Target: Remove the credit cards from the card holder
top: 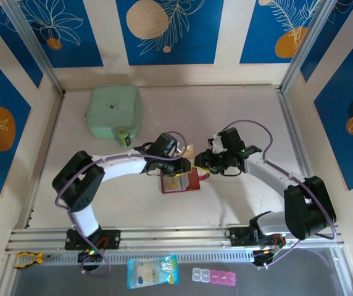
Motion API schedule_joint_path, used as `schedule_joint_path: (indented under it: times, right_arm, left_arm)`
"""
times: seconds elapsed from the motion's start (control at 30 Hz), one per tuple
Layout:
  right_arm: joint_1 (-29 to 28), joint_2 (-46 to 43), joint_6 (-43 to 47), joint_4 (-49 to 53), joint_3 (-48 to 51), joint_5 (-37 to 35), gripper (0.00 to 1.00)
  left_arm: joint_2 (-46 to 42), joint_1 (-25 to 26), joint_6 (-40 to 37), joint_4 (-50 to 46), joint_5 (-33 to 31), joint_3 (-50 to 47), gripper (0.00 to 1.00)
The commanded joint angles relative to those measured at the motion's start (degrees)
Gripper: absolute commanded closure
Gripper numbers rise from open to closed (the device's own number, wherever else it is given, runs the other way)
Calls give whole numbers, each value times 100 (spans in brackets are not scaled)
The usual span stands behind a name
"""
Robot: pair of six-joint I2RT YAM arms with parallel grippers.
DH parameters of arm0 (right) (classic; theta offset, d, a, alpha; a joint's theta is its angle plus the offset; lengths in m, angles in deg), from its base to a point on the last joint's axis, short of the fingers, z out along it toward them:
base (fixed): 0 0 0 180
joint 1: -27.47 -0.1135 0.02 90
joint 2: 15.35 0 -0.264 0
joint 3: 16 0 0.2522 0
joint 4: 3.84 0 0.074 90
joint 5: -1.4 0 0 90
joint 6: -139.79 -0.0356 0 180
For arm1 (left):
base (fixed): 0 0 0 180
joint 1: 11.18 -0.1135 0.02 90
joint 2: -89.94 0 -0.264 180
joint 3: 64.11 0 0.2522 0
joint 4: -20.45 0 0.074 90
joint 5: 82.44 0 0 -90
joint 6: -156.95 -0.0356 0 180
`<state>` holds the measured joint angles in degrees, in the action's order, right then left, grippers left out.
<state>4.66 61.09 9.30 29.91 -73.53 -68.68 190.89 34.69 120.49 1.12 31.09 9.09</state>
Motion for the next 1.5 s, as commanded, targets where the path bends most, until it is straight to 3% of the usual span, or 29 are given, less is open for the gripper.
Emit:
schedule_joint_path:
  times: [0.0,0.2,0.57,1.17,1.47]
  right_arm:
    - [120,-289,164,377,133,38,61]
    - [259,-437,202,462,200,107,60]
    - [85,-86,68,118,174,352,62]
    - [-796,1294,-99,-476,-333,473,74]
    - [-926,1590,-108,-505,-519,486,75]
  left_arm:
    - [292,131,-63,-93,176,325,62]
    - [474,203,-95,-101,157,482,56]
    - [-118,86,-411,-510,-281,122,58]
    - [-1254,-479,-391,-565,-621,-1345,78]
    - [-1251,-692,-353,-352,-505,-1694,88]
